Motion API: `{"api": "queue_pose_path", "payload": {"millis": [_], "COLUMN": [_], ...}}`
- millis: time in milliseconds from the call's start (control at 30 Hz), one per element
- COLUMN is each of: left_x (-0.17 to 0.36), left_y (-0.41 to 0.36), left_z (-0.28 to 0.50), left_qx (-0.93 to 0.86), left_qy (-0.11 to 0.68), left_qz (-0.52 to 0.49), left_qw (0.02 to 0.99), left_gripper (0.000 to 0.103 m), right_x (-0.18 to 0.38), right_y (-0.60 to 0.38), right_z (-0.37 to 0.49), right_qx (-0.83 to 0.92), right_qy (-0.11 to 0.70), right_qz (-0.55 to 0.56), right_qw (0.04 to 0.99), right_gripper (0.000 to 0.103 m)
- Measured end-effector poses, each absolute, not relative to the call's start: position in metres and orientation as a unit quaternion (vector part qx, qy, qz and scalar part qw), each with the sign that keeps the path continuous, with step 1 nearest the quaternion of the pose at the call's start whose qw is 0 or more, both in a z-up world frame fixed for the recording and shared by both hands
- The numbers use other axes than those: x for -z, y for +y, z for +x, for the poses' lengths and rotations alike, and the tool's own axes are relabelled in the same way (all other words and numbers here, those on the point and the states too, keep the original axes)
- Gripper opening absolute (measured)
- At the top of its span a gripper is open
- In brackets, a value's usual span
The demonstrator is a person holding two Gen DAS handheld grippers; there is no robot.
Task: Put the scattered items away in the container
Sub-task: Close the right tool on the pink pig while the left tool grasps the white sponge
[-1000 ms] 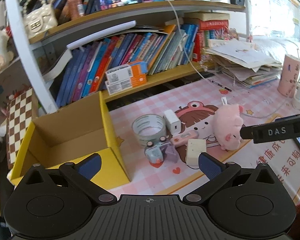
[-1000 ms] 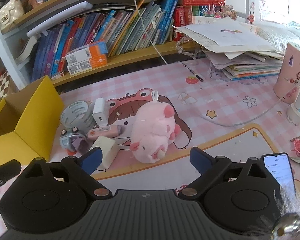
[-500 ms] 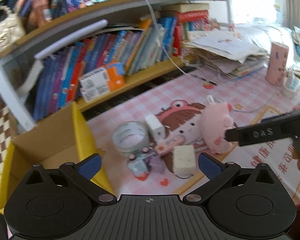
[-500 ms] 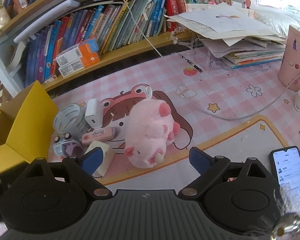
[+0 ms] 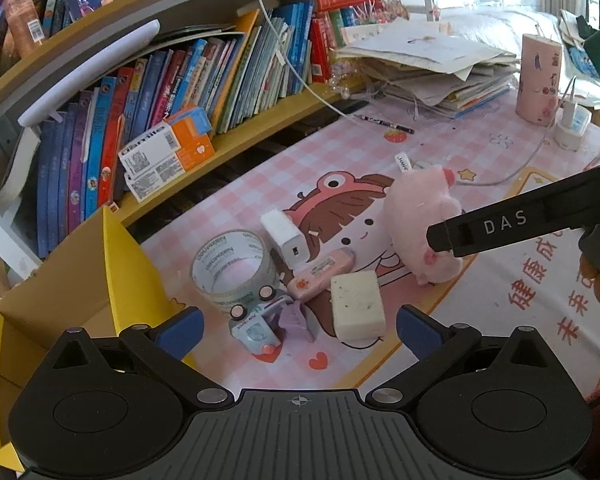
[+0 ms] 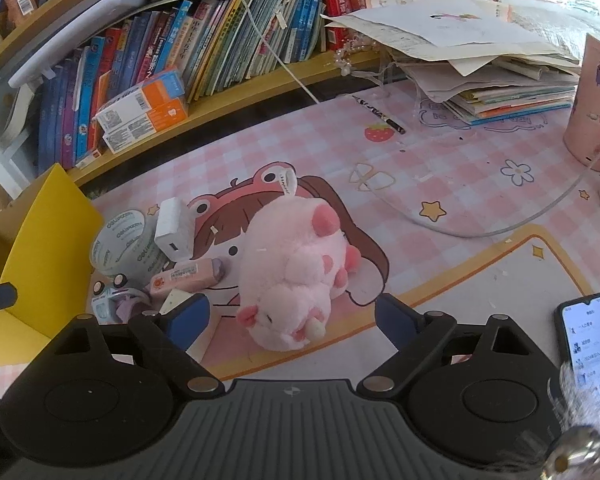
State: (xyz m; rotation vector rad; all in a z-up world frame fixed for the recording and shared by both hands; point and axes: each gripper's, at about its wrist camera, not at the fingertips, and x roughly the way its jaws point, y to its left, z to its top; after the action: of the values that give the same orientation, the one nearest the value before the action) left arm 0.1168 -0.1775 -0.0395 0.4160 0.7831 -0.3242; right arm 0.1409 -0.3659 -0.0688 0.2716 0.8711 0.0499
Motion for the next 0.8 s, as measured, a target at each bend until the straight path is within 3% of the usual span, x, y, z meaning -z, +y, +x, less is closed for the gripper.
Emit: {"api": "queue_pose_path", "payload": {"millis": [800], "left_x": [0.061], "left_y": [-0.189], "left_z": [0.136], "left_qx": [0.185], "left_qy": [0.393], "left_qz": [0.227], "left_qw": [0.872], "left_gripper": [0.101], "right_x": [0.085], "right_y": [-0.359], "right_z": [0.165], "right_qx": [-0.024], "right_qy": [0.442], "right_qz": [0.117], "right_qw": [0.889], "right_gripper": [0.080]}}
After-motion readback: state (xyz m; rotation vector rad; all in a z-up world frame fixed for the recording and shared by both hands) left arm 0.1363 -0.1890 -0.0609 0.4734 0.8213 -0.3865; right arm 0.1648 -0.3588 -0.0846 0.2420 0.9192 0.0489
